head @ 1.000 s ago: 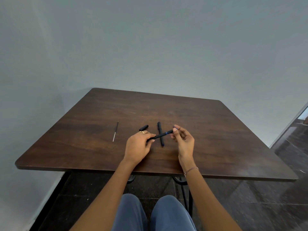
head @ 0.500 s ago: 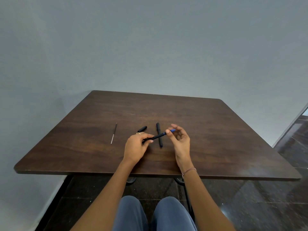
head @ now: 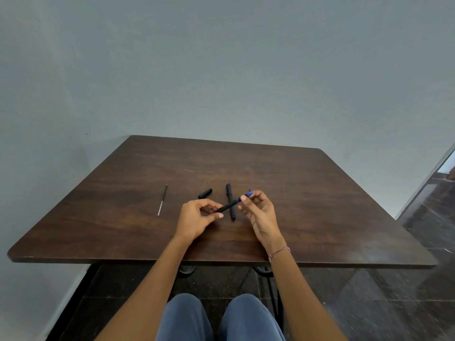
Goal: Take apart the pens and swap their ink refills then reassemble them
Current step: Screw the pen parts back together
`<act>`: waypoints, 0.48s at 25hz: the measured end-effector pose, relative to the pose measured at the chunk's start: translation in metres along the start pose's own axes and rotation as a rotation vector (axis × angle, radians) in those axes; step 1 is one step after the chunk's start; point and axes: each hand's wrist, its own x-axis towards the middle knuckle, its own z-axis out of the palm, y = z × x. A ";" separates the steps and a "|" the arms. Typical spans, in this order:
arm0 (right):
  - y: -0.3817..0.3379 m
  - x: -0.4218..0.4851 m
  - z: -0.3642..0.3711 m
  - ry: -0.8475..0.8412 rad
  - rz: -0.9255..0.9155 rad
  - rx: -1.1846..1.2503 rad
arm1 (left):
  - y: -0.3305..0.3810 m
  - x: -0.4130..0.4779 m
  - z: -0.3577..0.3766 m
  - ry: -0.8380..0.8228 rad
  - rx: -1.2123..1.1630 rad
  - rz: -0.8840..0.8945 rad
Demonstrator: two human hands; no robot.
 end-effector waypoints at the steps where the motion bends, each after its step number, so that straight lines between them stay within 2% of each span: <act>1: 0.001 0.000 -0.001 -0.009 -0.010 -0.016 | 0.000 0.000 0.000 -0.009 0.003 -0.004; 6: 0.000 -0.002 -0.005 -0.107 -0.009 -0.031 | 0.000 -0.001 0.001 -0.008 0.047 -0.015; 12: 0.001 -0.002 -0.004 -0.081 -0.010 -0.016 | 0.000 -0.001 0.002 -0.002 0.061 -0.026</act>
